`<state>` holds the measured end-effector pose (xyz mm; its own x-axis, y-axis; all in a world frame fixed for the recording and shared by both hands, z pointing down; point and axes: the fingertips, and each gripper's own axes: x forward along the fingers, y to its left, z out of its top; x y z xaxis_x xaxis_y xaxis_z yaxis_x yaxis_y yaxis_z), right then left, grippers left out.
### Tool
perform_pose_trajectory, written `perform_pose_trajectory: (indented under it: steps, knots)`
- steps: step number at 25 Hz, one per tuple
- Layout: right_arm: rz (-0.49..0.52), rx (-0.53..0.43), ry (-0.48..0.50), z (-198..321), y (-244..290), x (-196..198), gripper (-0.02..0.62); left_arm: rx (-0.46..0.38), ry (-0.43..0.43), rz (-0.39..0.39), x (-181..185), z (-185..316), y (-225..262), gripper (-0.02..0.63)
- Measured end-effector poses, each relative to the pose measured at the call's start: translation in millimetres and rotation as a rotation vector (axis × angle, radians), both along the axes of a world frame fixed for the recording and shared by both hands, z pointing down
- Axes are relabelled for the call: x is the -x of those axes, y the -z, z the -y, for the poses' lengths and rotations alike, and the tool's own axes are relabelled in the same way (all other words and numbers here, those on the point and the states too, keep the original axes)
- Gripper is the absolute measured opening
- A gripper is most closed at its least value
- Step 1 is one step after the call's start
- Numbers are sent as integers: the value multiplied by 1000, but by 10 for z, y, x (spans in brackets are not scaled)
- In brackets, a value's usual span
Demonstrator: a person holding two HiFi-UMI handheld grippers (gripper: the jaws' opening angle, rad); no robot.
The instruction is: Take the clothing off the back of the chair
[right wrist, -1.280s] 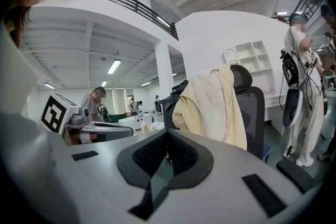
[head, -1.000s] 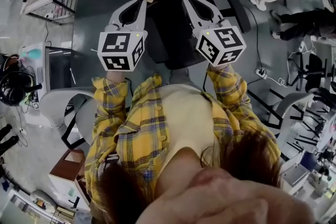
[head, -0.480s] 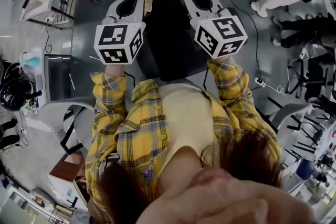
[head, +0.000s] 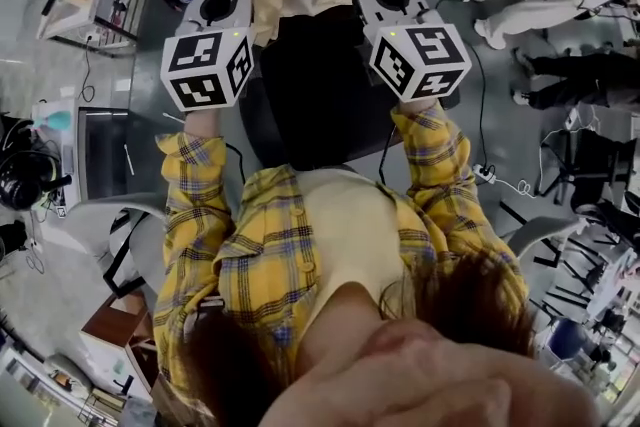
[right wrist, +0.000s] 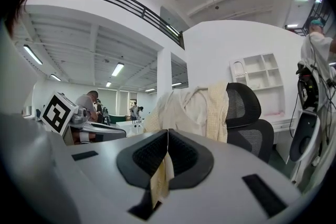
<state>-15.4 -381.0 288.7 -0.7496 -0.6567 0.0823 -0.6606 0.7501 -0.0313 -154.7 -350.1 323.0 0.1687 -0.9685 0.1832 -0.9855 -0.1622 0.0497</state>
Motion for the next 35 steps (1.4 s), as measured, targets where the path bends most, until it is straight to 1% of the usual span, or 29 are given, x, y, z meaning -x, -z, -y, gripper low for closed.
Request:
perform_pose_trajectory:
  steps: [4,6,10,12,15,16,17,18,19,25,29,35]
  knots:
    - [-4,-28,-5,270,105,-11,14,-7,27,16,-2,195,66,24]
    - [-8,-46,-5,396,160,-1,14,-6,37,18,-1,295,90,39]
    - [2,-70,-1,622,259,41,14,-11,69,-15,72,431,135,55]
    - [-3,-82,-16,755,297,40,15,-12,89,-21,120,487,149,68]
    - [-26,-104,-55,971,337,-5,17,-11,112,-5,160,582,152,102]
    - [-32,-110,-66,1042,347,-23,25,-14,119,-1,167,610,157,114]
    - [-35,-114,-74,1109,356,-41,53,-19,126,3,176,633,164,121]
    - [-36,-116,-82,1174,362,-59,104,-22,134,7,186,651,168,125]
    - [-37,-115,-91,1238,364,-77,135,-22,140,11,195,666,166,130]
    - [-18,-104,-168,1532,342,-209,224,-13,159,38,250,702,96,167]
    - [1,-92,-188,1630,314,-219,249,-5,153,22,258,739,40,190]
    - [59,-20,-165,1772,276,-173,265,4,151,9,224,808,2,239]
